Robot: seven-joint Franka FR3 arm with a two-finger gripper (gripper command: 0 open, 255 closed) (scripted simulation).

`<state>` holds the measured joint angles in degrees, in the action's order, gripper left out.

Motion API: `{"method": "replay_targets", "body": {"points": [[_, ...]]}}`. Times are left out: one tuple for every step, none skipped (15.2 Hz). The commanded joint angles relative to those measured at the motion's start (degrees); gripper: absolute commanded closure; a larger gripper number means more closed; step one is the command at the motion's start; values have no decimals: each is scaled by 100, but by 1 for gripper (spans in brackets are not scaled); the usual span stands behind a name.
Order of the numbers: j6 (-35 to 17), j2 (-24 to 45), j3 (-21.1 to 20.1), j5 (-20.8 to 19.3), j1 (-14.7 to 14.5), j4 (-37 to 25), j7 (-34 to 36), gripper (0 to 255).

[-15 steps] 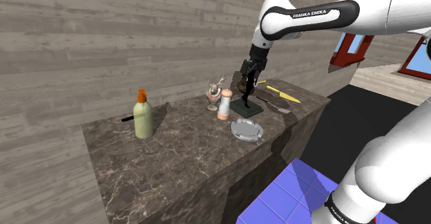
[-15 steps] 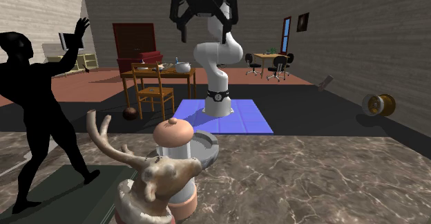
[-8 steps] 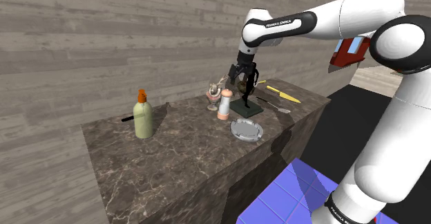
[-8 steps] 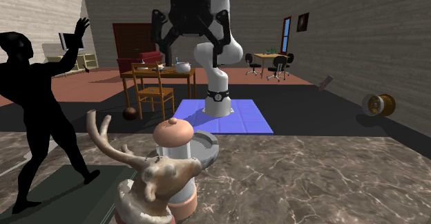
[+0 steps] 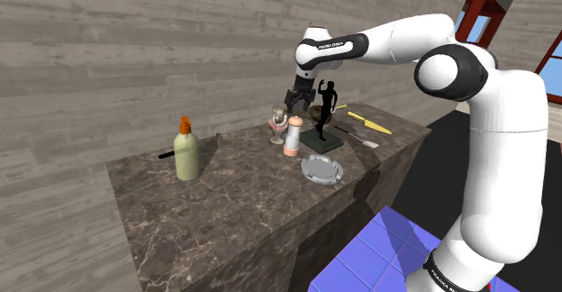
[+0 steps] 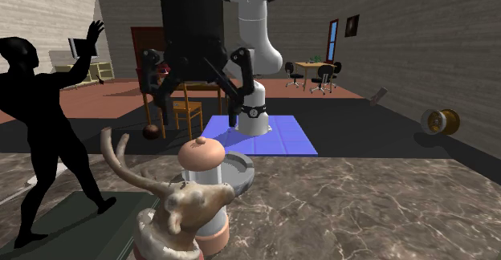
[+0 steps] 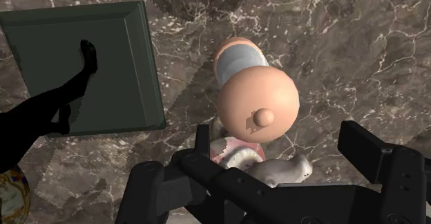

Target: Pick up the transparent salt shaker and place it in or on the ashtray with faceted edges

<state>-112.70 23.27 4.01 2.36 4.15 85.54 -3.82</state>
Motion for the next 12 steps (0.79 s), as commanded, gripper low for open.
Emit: {"method": "replay_targets", "body": {"points": [[84,359,-1,41,32,-422,3,0],[18,379,-3,42,32,-376,2,0],[-48,400,-5,44,32,-332,1,0],[-113,422,-6,47,31,-289,-1,0],[-178,446,-7,49,31,-247,-2,0],[-241,470,-8,51,31,-208,-4,0],[-305,496,-10,53,31,-170,-6,0],[-403,538,-12,57,30,-114,-8,0],[-404,538,-12,57,30,-113,-8,0],[-403,538,-12,57,30,-114,-8,0],[-403,538,-12,57,30,-114,-8,0],[-403,538,-12,57,30,-114,-8,0]]}}
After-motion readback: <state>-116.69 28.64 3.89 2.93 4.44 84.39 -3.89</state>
